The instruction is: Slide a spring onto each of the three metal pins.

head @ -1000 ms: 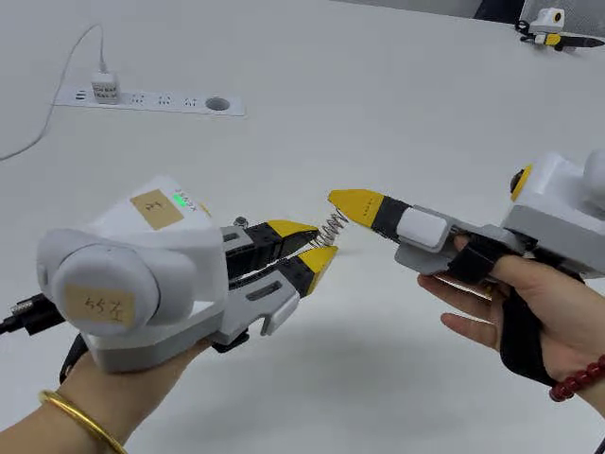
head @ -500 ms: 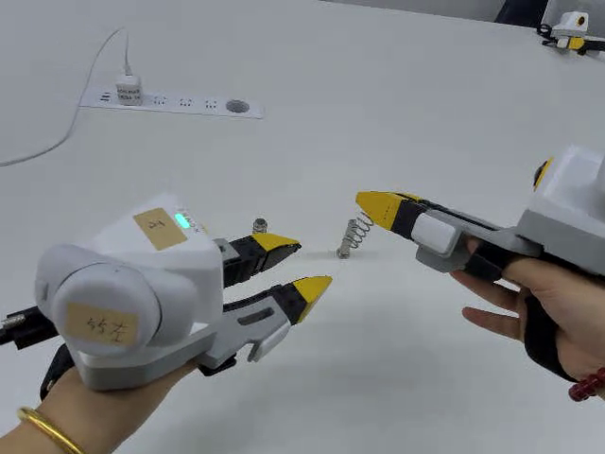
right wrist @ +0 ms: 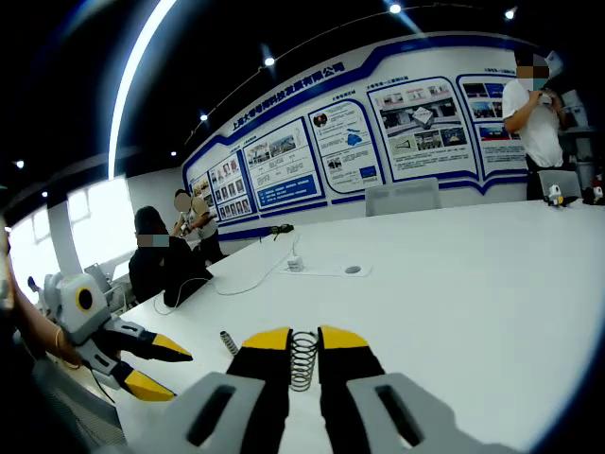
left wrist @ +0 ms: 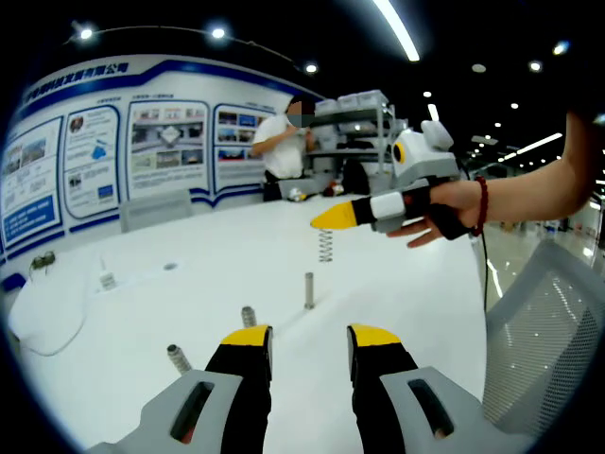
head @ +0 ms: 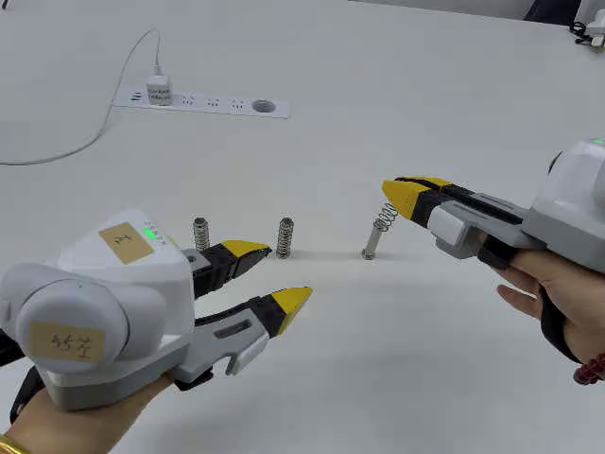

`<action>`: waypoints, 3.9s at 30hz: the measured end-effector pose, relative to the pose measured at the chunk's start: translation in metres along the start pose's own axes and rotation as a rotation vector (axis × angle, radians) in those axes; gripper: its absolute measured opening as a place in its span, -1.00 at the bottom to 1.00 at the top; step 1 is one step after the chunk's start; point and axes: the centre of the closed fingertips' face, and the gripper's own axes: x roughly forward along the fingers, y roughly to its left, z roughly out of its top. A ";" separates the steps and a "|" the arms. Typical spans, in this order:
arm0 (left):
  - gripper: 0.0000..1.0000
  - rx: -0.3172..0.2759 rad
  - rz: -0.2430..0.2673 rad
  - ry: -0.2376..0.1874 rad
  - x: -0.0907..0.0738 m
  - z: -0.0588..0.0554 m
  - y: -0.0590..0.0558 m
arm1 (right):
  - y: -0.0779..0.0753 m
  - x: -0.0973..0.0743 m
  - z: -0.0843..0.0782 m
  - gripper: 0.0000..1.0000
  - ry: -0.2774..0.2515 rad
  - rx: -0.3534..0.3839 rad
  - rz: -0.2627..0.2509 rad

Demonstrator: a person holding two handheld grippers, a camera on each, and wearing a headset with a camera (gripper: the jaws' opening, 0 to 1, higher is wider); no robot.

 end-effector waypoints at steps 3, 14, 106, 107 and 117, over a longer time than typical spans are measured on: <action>-0.34 -0.004 0.017 0.007 -0.004 -0.004 0.003 | -0.006 0.003 -0.001 -0.77 0.003 -0.035 -0.026; -0.33 -0.050 0.071 0.018 -0.019 -0.016 0.017 | -0.024 0.017 -0.008 -0.77 0.018 -0.081 -0.088; -0.32 -0.097 0.176 0.024 -0.036 -0.021 0.044 | -0.044 0.037 -0.080 -0.74 0.190 -0.164 -0.205; -0.30 -0.097 0.177 0.024 -0.036 -0.020 0.045 | -0.043 0.036 -0.080 -0.71 0.189 -0.167 -0.203; -0.20 -0.091 0.187 0.028 -0.042 -0.016 0.049 | -0.028 0.029 -0.065 -0.49 0.173 -0.163 -0.160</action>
